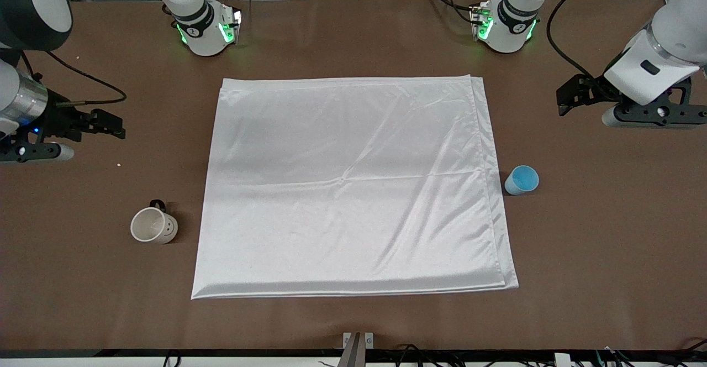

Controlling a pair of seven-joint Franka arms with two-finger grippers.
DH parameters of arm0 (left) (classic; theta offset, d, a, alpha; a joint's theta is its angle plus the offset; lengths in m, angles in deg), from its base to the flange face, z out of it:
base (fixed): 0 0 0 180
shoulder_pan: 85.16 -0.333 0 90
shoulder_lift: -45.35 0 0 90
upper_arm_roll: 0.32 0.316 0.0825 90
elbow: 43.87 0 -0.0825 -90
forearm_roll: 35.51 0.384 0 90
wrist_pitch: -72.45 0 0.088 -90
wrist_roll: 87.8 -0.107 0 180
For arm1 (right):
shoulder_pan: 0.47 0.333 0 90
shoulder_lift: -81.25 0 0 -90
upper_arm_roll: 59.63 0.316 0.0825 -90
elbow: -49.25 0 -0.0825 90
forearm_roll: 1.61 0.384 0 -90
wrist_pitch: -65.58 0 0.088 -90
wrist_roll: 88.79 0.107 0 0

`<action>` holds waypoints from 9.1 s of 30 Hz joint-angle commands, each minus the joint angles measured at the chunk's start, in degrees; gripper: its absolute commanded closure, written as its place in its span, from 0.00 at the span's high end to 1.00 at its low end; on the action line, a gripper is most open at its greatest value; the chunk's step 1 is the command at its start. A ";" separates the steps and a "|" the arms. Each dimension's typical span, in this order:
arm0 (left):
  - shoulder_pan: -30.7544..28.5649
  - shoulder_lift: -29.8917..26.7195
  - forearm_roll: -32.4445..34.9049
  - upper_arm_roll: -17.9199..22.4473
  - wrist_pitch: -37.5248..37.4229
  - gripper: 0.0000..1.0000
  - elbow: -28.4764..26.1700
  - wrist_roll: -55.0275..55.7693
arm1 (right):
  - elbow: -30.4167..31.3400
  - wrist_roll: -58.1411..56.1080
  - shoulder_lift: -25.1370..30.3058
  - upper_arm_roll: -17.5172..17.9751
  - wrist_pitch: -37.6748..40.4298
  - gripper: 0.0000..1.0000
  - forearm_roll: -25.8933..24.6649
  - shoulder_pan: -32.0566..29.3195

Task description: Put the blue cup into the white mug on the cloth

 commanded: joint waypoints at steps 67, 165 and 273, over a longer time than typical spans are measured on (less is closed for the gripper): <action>-2.54 5.97 4.02 -1.13 61.06 1.00 -46.17 -2.79 | 16.14 -0.83 -24.17 0.11 -48.52 0.57 0.53 -3.69; -7.20 -3.43 0.33 -6.05 18.80 0.00 -17.08 -6.49 | -23.24 40.99 -44.30 8.02 -32.26 1.00 -0.35 42.54; 27.34 35.68 18.53 -7.98 43.23 0.00 -1.96 16.62 | -1.00 7.43 1.67 -33.73 -9.14 1.00 0.27 37.97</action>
